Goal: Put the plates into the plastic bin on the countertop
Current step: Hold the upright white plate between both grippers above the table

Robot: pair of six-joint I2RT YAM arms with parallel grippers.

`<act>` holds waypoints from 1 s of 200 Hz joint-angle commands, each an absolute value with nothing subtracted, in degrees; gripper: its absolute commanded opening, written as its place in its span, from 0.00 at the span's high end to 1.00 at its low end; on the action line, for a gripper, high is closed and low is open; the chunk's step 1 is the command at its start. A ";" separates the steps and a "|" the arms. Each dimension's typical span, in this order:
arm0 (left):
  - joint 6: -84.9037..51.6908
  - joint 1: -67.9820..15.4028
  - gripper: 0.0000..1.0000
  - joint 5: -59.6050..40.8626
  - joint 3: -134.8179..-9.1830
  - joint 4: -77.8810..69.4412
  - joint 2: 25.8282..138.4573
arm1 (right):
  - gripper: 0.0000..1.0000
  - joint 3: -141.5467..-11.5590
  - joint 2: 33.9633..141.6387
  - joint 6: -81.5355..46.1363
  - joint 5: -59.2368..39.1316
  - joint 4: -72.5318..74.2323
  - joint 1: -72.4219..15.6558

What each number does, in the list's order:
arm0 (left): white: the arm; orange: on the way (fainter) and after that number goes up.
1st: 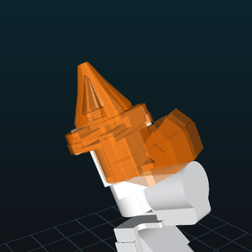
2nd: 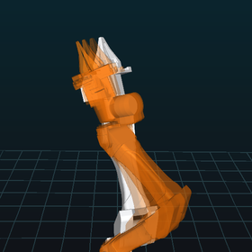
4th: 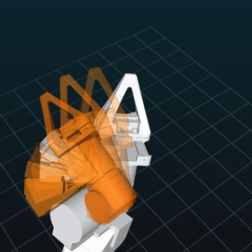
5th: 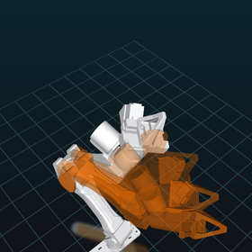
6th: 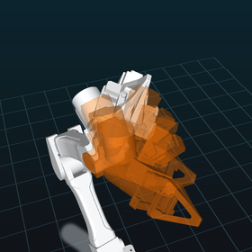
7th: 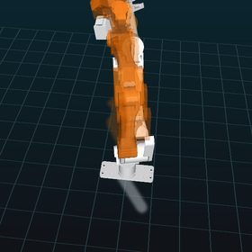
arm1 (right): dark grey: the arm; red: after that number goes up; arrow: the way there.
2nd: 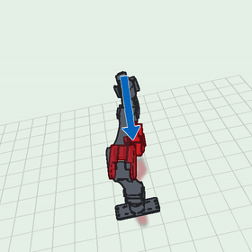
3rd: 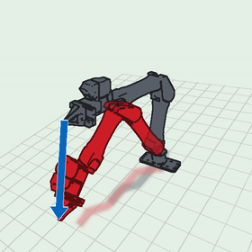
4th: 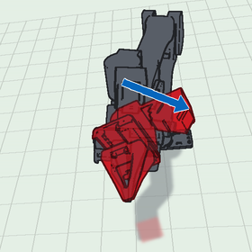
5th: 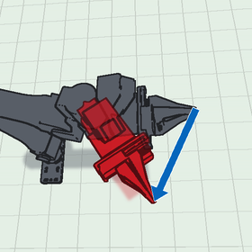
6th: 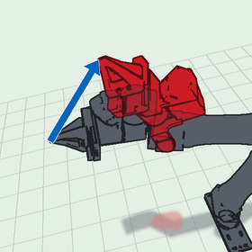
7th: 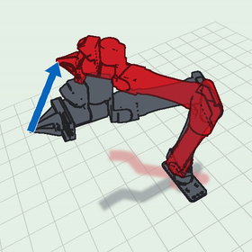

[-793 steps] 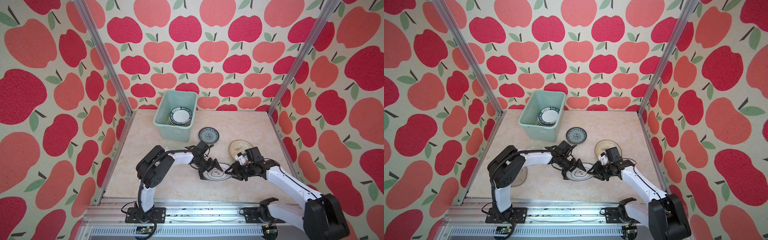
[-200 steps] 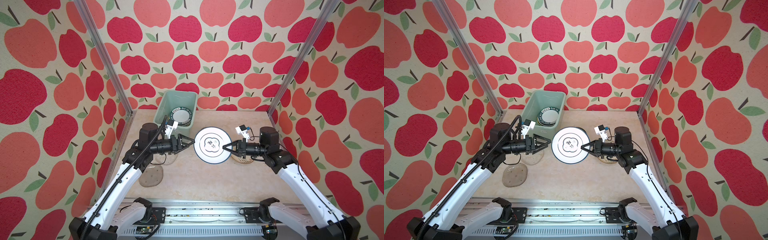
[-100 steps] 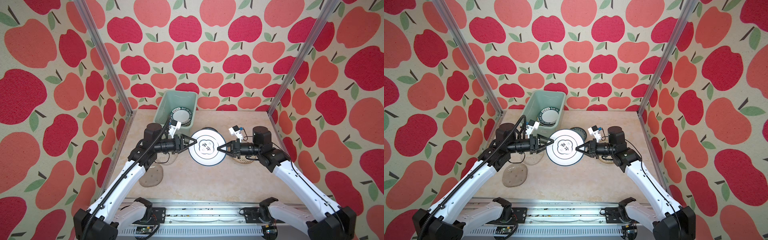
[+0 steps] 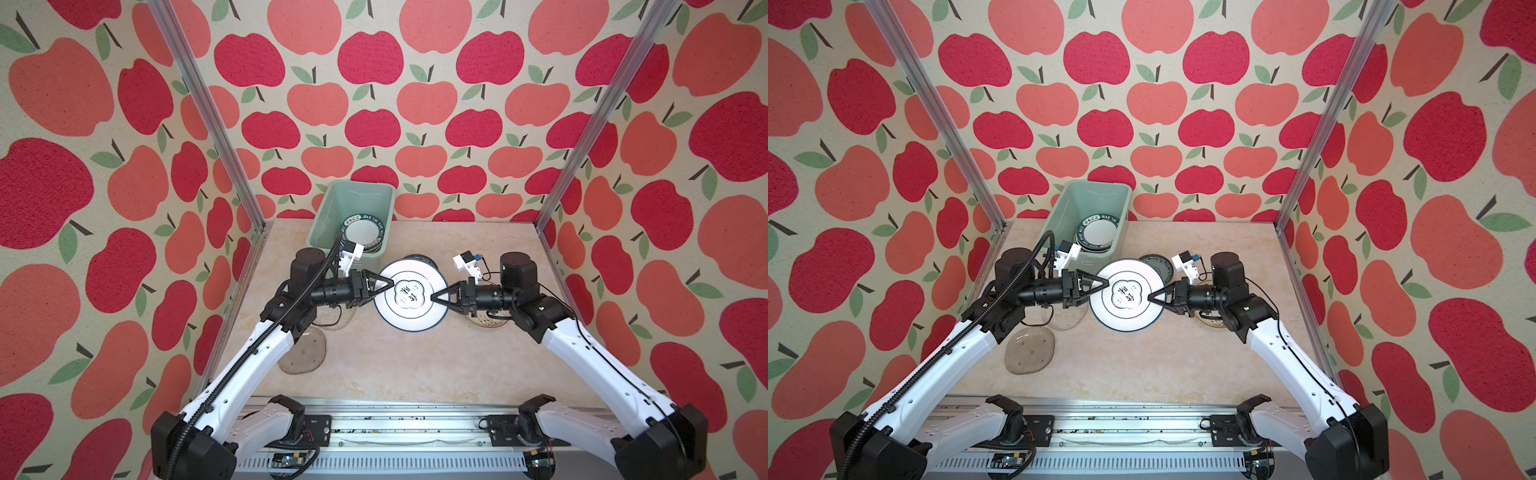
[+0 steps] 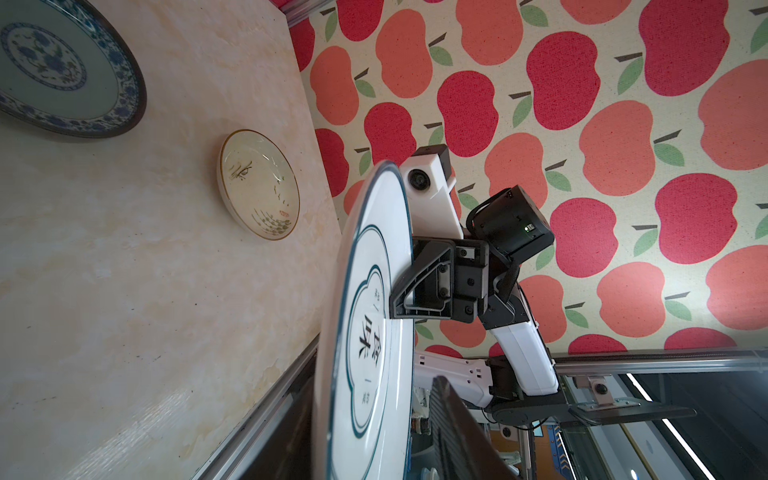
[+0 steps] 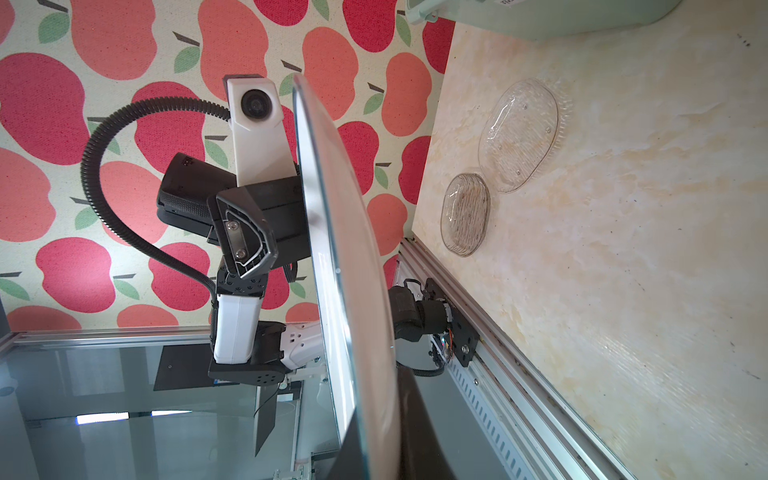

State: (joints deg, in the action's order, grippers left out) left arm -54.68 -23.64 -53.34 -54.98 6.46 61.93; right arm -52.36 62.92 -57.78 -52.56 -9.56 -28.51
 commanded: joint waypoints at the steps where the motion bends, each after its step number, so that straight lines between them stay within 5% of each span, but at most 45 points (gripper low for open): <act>1: -55.44 -23.99 0.59 -53.53 -54.39 3.09 62.05 | 1.00 -52.15 63.08 -58.89 -53.00 -5.91 -29.17; 90: -56.08 -25.73 0.72 -52.51 -55.08 2.70 64.68 | 1.00 -51.29 62.58 -60.64 -52.56 -3.17 -29.32; 168: -56.01 -26.28 0.95 -51.60 -56.16 4.46 65.23 | 1.00 -52.09 64.11 -59.78 -51.61 -3.55 -29.32; 187: -56.07 -26.28 1.00 -51.26 -56.42 4.90 65.22 | 0.90 -52.63 64.34 -58.59 -51.05 -5.29 -29.33; 200: -56.24 -26.28 1.00 -50.57 -56.78 5.18 65.20 | 0.74 -53.92 64.64 -56.44 -50.56 -8.16 -29.18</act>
